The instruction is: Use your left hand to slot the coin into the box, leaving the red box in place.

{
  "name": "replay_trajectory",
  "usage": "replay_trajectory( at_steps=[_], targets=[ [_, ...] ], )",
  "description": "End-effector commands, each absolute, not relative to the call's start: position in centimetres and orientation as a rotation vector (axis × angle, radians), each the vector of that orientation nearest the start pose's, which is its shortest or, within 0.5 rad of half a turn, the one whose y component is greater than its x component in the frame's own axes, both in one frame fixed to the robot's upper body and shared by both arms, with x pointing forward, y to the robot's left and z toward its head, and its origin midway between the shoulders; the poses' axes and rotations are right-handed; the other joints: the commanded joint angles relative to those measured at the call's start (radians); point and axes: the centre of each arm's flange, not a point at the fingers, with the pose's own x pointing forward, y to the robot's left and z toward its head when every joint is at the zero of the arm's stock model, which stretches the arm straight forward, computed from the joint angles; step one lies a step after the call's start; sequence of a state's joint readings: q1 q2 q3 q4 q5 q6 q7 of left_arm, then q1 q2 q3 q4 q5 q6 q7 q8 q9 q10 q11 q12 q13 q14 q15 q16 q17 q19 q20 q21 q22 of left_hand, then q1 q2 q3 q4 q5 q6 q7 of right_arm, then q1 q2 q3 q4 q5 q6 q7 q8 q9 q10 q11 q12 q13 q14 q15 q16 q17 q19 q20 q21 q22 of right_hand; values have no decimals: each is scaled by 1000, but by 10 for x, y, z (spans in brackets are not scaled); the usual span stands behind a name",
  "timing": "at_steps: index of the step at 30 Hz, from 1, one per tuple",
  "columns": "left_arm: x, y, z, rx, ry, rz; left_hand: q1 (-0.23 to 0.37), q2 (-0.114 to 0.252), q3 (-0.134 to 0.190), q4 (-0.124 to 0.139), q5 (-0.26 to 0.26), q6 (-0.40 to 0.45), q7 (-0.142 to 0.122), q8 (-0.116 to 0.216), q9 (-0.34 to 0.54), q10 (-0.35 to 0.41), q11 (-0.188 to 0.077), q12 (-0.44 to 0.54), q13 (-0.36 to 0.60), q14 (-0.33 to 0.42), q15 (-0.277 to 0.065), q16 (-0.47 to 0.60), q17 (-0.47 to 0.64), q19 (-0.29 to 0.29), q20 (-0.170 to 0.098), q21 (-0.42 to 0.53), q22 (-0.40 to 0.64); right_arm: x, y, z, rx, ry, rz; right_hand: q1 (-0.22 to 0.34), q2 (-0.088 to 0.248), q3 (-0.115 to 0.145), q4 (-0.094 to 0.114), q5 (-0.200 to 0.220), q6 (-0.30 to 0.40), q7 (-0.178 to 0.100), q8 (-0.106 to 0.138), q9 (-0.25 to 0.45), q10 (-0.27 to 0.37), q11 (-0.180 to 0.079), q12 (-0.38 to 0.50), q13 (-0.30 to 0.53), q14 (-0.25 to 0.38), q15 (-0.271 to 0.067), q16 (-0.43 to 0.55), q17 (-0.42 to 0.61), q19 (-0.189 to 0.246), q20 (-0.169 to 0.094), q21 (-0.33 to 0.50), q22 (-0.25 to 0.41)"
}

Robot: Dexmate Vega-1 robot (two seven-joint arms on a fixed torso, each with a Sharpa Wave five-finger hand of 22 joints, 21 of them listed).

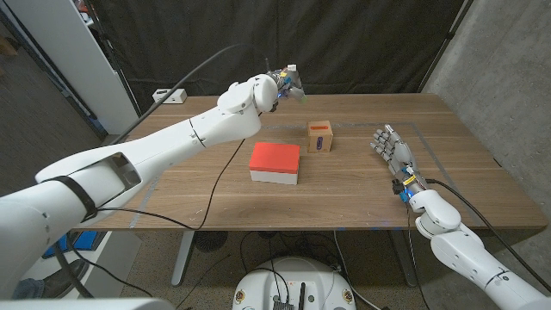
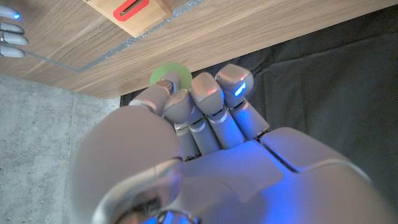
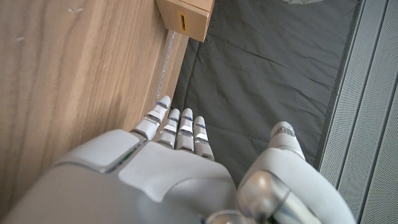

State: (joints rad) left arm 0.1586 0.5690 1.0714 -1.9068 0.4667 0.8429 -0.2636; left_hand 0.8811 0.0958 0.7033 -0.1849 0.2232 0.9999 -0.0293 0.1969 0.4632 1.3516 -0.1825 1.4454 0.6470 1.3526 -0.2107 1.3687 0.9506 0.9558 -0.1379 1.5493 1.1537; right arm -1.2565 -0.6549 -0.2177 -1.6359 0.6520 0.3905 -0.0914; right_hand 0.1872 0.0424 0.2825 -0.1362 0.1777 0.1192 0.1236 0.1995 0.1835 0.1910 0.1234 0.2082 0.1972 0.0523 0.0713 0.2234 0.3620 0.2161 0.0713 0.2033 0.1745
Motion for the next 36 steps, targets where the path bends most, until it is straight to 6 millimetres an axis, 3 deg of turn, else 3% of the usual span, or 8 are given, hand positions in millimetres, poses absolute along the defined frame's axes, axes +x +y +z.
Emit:
replay_trajectory(
  at_steps=[1, 7, 20, 36],
  targets=[
    [565, 26, 185, 1569, -509, 28, 11, 2, -3, 2, 10, 107, 95, 12, 11, -6, -1, 21, 34, 12, 0, 3, 5, 7, -76, 2, 3, 549, -326, -102, 31, -614, 117, 2, 7, 2, -7, -2, 6, 18, 0, 5, 4, 1, -2, 5, 0, 1, 2, 0, 8, -1, -3, 3],
    [568, 16, 185, 1636, -516, 35, 13, -1, -4, 2, 13, 112, 95, 12, 18, 20, 7, -18, -38, 9, 0, -2, 1, 7, -76, 0, 2, 547, -326, -102, 37, -619, 113, 2, 7, 2, -7, -3, 5, 18, -1, 5, 2, 0, -3, 5, 0, 0, 2, 0, 7, -2, -4, 3],
    [576, -11, 183, 1762, -507, 29, 17, -4, -5, 2, 17, 119, 92, 21, 45, 18, 7, 12, -2, 21, 0, 3, 4, 9, -76, 1, 9, 548, -326, -102, 37, -623, 112, 2, 7, 2, -7, -2, 6, 18, -1, 5, 3, -1, -3, 5, 1, 2, 3, 0, 7, -1, -3, 3],
    [579, -29, 164, 1652, -398, 127, 25, -11, -6, 4, 32, 152, 112, 6, 16, 24, 11, 12, -18, 19, 0, -8, -12, 12, -76, -10, -20, 545, -329, -101, 29, -635, 107, 2, 7, 2, -7, -3, 6, 17, -1, 5, 4, -1, -2, 5, 2, 1, 3, -1, 8, -1, -3, 3]
  ],
)
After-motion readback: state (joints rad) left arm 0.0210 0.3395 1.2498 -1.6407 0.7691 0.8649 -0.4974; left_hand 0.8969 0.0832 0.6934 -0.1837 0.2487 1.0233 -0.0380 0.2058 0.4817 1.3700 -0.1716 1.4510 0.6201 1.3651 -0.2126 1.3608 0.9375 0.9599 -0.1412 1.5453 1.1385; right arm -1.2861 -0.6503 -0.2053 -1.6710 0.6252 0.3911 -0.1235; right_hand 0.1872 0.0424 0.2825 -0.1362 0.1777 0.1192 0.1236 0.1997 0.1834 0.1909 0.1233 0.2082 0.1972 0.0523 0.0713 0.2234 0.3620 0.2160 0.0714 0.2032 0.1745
